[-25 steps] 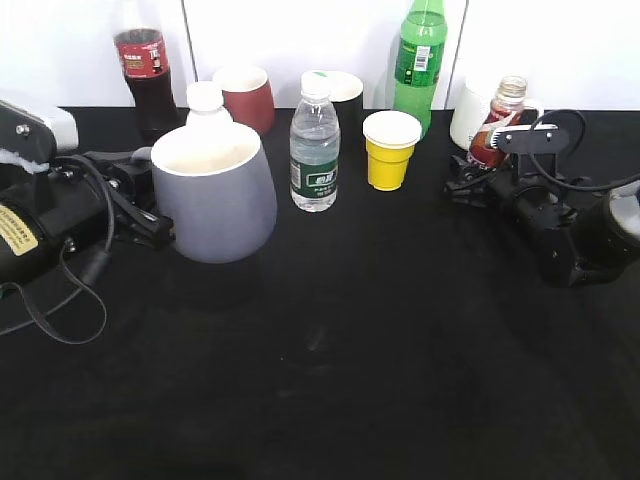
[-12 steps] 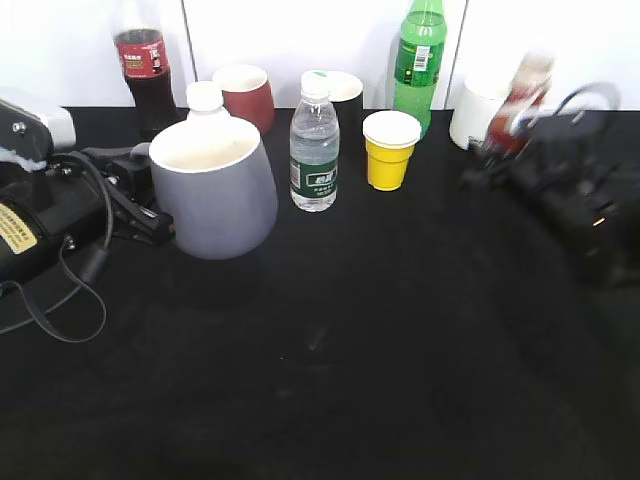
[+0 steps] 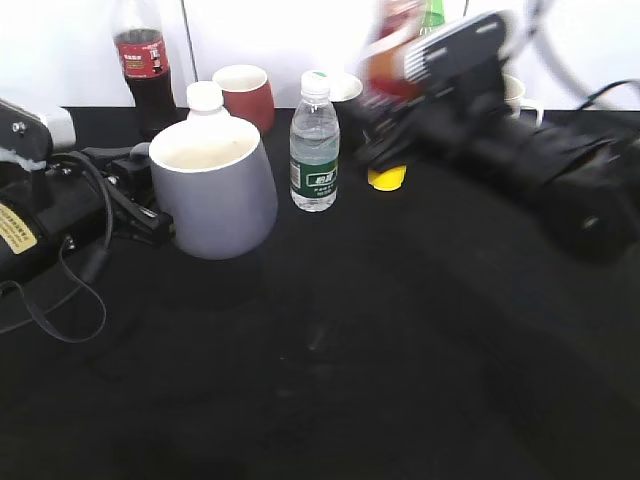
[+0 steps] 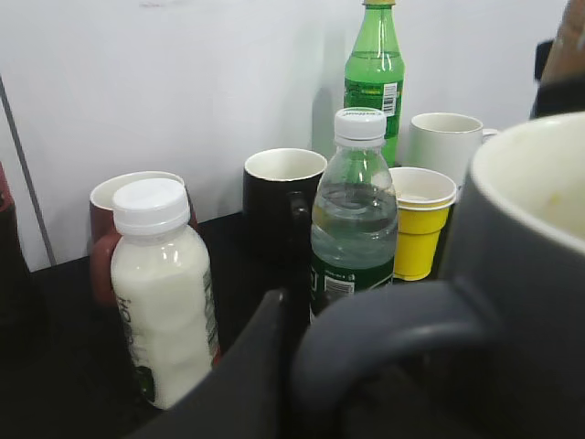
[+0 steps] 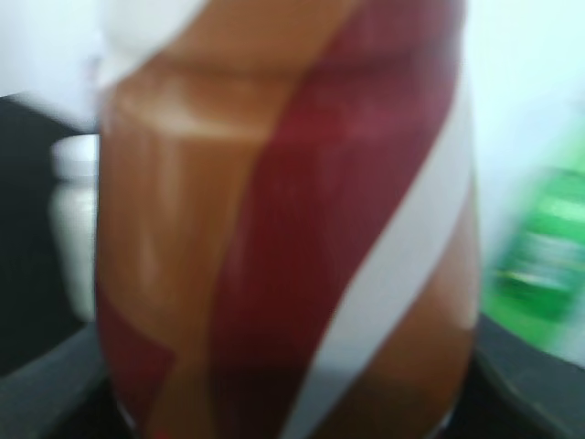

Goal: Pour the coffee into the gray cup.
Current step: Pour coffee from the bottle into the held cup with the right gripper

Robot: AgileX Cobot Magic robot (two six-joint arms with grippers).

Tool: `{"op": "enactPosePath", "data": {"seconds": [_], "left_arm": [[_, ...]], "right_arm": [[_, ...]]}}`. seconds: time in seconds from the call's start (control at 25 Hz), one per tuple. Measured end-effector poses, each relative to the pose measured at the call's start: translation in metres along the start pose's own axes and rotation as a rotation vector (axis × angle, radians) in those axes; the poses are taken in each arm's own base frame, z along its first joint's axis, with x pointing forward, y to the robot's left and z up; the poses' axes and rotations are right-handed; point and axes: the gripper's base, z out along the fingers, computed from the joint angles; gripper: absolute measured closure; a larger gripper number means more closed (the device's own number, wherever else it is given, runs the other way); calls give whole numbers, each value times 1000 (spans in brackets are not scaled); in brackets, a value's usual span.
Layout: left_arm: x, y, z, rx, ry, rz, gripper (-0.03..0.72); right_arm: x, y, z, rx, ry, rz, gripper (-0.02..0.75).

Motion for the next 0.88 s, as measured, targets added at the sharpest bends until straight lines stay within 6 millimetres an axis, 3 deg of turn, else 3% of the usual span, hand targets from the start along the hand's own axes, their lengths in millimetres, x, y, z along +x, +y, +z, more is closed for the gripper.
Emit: {"op": "enactPosePath", "data": {"seconds": [0.08, 0.16, 0.52, 0.88], "left_arm": [[0, -3, 0, 30, 2, 16, 631], [1, -8, 0, 85, 6, 45, 631], [6, -9, -1, 105, 55, 144, 629], [-1, -10, -1, 107, -14, 147, 629]], "right_arm": [[-2, 26, 1, -79, 13, -18, 227], [-4, 41, 1, -125, 2, -111, 227], [-3, 29, 2, 1, 13, -761, 227], [-13, 27, 2, 74, -71, -1021, 228]]}}
